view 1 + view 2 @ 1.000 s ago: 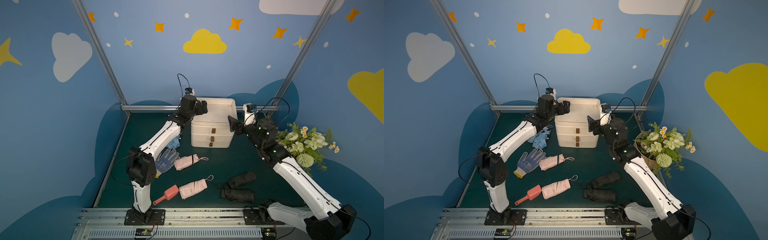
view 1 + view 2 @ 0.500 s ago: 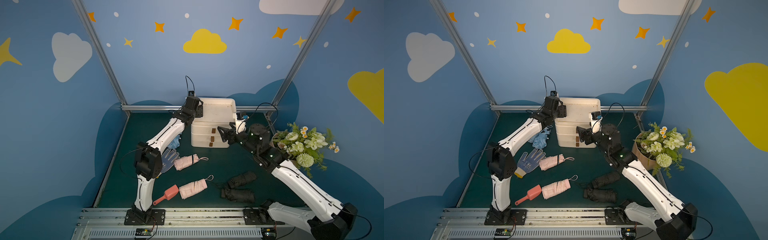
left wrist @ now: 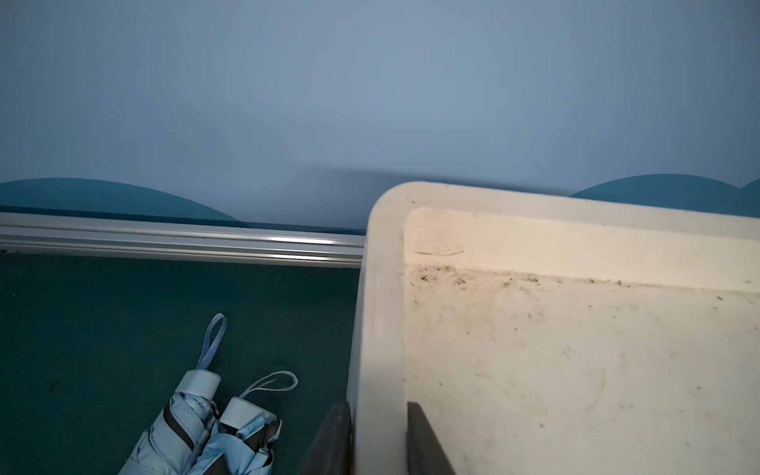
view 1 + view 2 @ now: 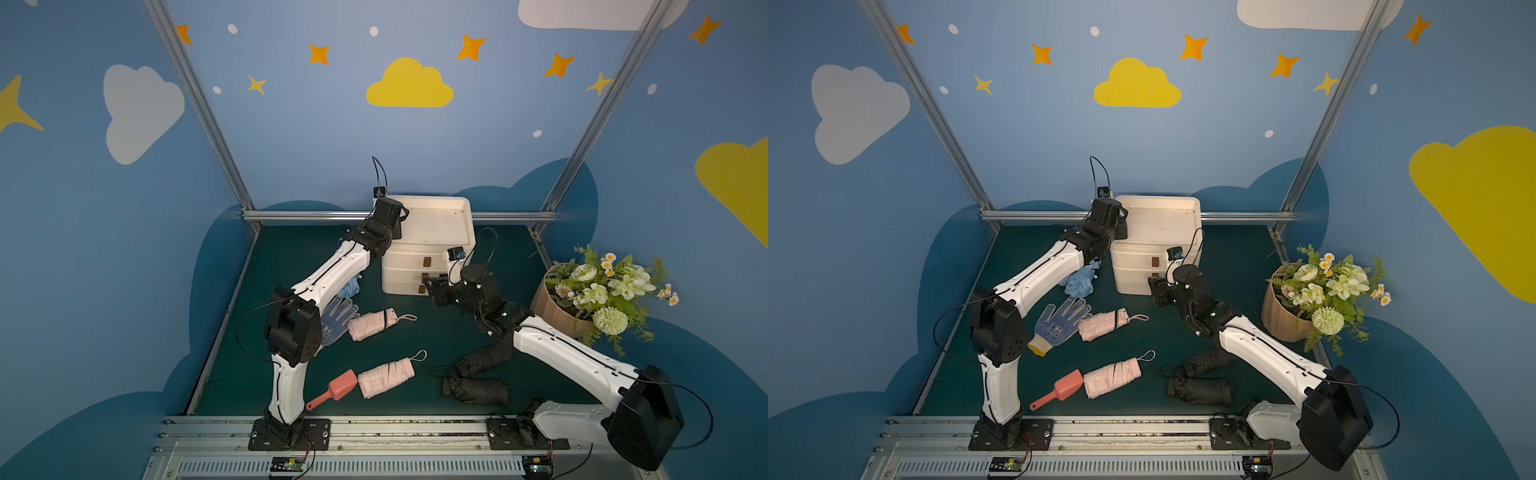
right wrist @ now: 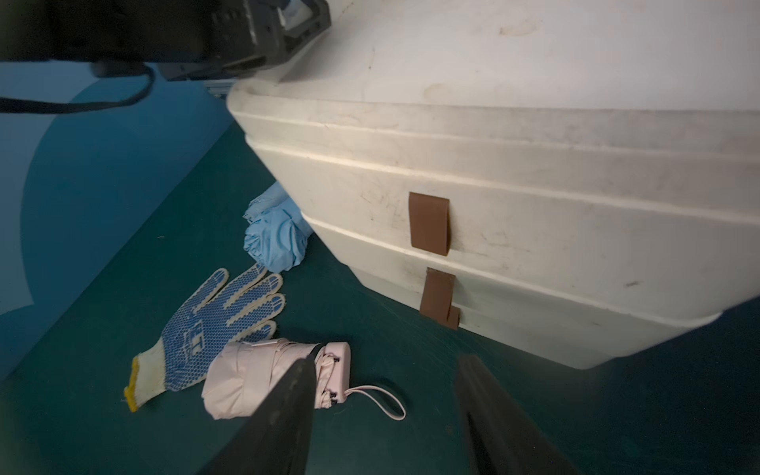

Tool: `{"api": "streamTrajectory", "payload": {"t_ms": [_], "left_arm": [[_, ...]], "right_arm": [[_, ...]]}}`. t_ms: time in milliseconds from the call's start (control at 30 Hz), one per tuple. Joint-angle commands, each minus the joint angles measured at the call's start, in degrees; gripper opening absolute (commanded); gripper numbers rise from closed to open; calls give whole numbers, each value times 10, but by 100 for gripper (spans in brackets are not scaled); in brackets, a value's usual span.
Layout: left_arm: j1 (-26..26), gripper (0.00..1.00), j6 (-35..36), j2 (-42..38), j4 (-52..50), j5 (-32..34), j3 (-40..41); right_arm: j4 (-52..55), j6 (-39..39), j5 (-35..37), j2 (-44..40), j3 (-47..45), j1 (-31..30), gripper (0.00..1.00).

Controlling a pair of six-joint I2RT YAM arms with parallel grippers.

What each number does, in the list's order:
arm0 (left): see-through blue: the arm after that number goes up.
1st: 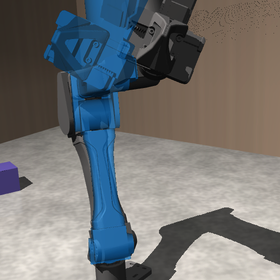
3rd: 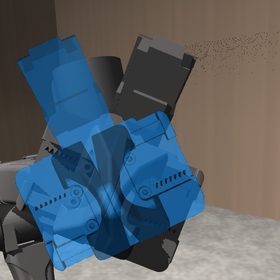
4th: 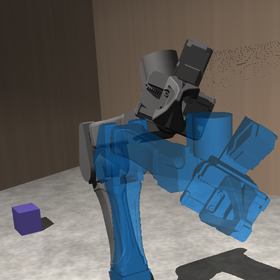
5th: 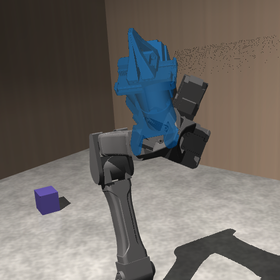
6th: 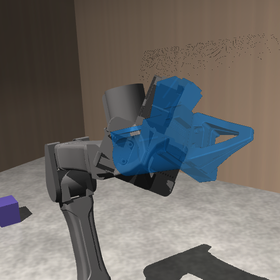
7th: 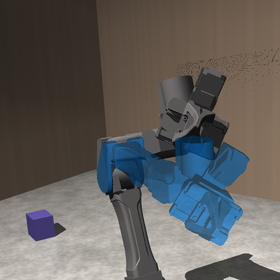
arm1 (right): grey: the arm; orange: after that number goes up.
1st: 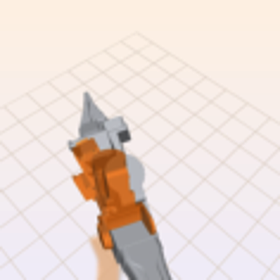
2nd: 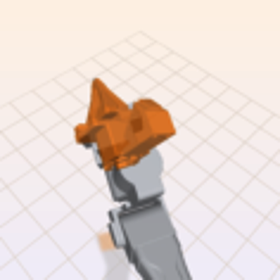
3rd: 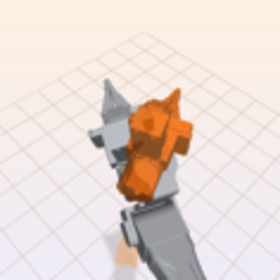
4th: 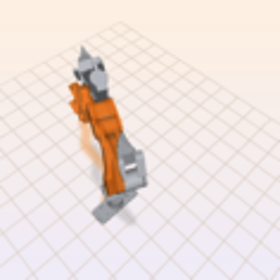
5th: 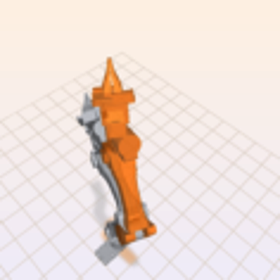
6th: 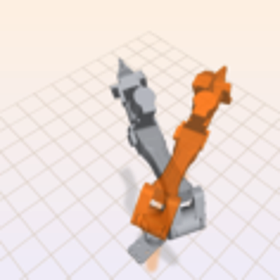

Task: Place the umbrella in the drawer by color
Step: Open the drawer in the storage box.

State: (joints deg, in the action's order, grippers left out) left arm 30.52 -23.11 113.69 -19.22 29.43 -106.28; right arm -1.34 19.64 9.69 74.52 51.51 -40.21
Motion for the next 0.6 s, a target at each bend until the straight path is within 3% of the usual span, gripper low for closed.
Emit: {"api": "streamTrajectory", "payload": {"t_ms": [0,567], "left_arm": [[-5,25,-34,-26,-67,55,20],[-2,25,-69,-92,-56,31,111]], "right_arm": [[-45,18,31,37,7,14,54],[-96,40,-37,117,67,28,50]]}}
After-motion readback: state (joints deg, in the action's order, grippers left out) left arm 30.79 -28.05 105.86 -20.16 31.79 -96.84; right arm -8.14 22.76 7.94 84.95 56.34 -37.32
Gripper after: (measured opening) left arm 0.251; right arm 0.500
